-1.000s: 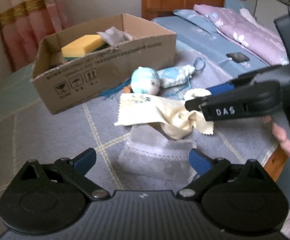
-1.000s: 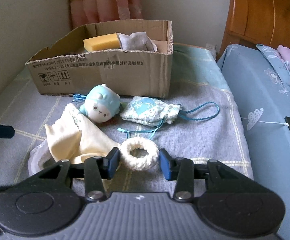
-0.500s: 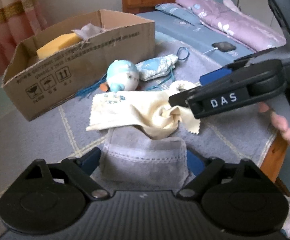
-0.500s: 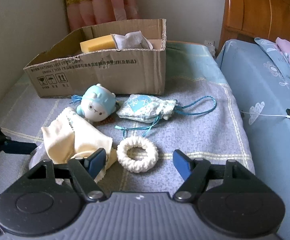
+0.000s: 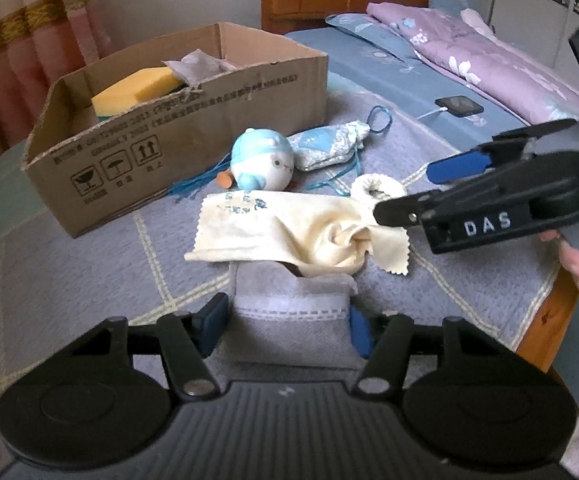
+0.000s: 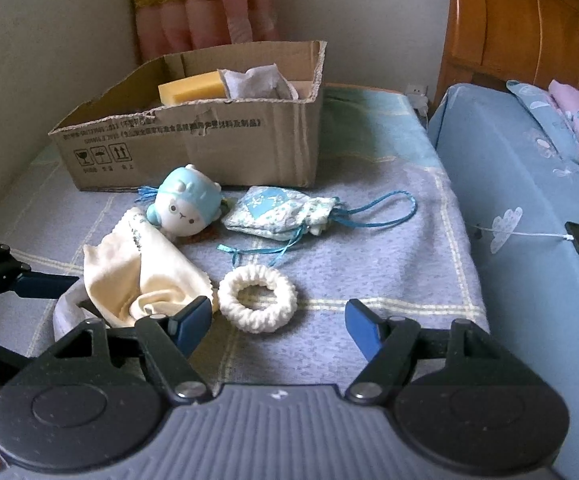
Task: Organize soft objects
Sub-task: 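Grasp the grey felt bag with the left tool while the right tool holds the ring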
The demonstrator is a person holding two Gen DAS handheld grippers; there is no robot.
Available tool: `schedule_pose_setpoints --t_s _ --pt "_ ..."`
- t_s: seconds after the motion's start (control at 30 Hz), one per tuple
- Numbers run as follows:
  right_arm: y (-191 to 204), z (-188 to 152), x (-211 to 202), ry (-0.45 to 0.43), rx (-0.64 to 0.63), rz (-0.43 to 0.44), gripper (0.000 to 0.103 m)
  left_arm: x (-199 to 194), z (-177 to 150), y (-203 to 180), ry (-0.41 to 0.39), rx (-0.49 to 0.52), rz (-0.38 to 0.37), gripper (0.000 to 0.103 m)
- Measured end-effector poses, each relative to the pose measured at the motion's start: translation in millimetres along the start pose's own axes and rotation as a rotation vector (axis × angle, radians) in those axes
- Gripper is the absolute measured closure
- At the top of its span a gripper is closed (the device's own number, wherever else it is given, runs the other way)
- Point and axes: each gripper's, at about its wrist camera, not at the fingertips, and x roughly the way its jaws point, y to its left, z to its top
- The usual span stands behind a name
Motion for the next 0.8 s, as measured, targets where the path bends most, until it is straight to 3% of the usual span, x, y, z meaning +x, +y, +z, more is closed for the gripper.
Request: schedule_pose_setpoints --t_s 0.13,0.37,0.57,0.8 --pt "5 -4 0 -0.002 -0.049 -0.004 0.026 -6 -5 4 0.004 -0.01 0.033 0.043" --pt "20 -6 9 -0.032 -0.123 0.001 0.041 -11 -10 9 0.012 -0.018 0.039 0.041" --pt "17 -2 11 -0.037 -0.112 -0.001 0.059 -8 -11 10 0.015 -0.011 0.033 0.023" --pt "5 -4 4 -0.027 -0.102 -0.03 0.059 -1 -14 15 -0.009 0.041 -0.028 0.018"
